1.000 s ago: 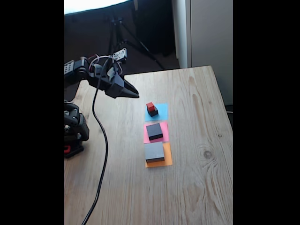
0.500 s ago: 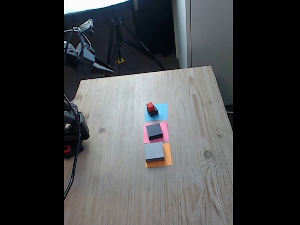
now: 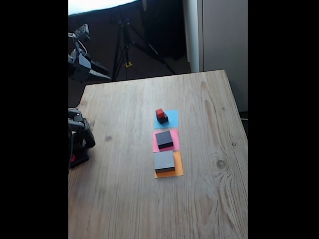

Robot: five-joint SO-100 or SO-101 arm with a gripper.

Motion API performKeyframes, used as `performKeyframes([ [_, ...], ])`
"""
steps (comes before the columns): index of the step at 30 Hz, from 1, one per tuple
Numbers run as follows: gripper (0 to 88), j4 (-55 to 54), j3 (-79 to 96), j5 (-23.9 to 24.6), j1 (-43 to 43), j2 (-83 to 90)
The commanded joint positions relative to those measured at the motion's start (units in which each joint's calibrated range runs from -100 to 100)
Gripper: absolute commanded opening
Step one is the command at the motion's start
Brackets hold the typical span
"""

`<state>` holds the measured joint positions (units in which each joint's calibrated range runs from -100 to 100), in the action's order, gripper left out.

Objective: Tower of hanoi

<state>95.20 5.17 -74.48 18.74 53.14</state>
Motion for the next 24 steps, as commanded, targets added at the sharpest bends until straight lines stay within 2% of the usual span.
performKeyframes([
  [1,18.4,-8.07,10.74,-5.29,-1.23,3.71],
  [5,22.8,-16.56,20.28,-6.62,-2.74,4.62],
  [16,24.0,-47.4,47.74,-13.98,-4.57,6.21],
  [24,26.7,-73.3,63.74,-13.48,-4.49,4.69],
])
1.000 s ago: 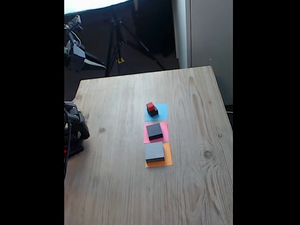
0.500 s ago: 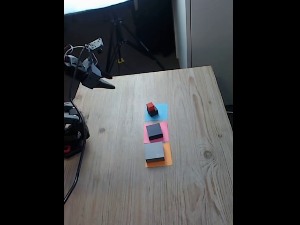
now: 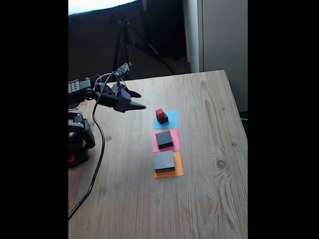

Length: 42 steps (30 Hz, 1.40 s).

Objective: Tower of hanoi

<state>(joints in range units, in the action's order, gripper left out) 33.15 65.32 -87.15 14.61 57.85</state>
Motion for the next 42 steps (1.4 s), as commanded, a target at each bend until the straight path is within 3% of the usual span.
performKeyframes([
  [1,27.5,-15.38,5.59,-0.81,-0.53,-0.84],
  [11,28.5,-55.45,22.86,-2.81,-0.36,-15.6],
  [20,28.7,-77.38,24.95,-0.31,0.31,-32.86],
  [28,28.8,-88.55,21.59,0.7,0.73,-47.32],
  [42,28.6,-97.29,11.95,-0.14,2.15,-65.49],
])
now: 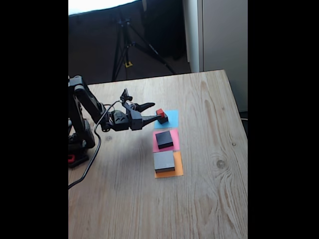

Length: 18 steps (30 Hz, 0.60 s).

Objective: Tower of hanoi

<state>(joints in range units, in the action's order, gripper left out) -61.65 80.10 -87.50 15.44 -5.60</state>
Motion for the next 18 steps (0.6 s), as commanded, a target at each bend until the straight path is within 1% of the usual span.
performKeyframes([
  [1,28.6,-2.74,-3.19,0.21,1.66,-2.8],
  [10,28.2,-5.25,-5.73,-0.13,4.83,-7.42],
  [18,28.0,-6.62,-9.0,-0.96,5.33,-11.66],
])
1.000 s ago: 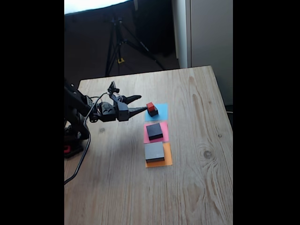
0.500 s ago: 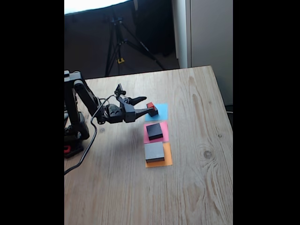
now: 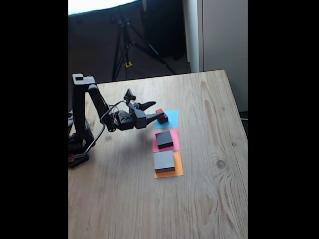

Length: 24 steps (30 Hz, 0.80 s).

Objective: Tower of hanoi

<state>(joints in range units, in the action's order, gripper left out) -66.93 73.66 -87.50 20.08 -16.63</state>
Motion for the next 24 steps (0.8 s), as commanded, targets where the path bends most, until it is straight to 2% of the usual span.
performKeyframes([
  [1,28.0,-1.34,-3.03,-0.96,0.6,-1.16],
  [18,27.2,-1.9,-4.57,-0.29,1.02,-4.34],
  [24,22.8,-1.9,-4.12,-4.14,1.02,-4.72],
])
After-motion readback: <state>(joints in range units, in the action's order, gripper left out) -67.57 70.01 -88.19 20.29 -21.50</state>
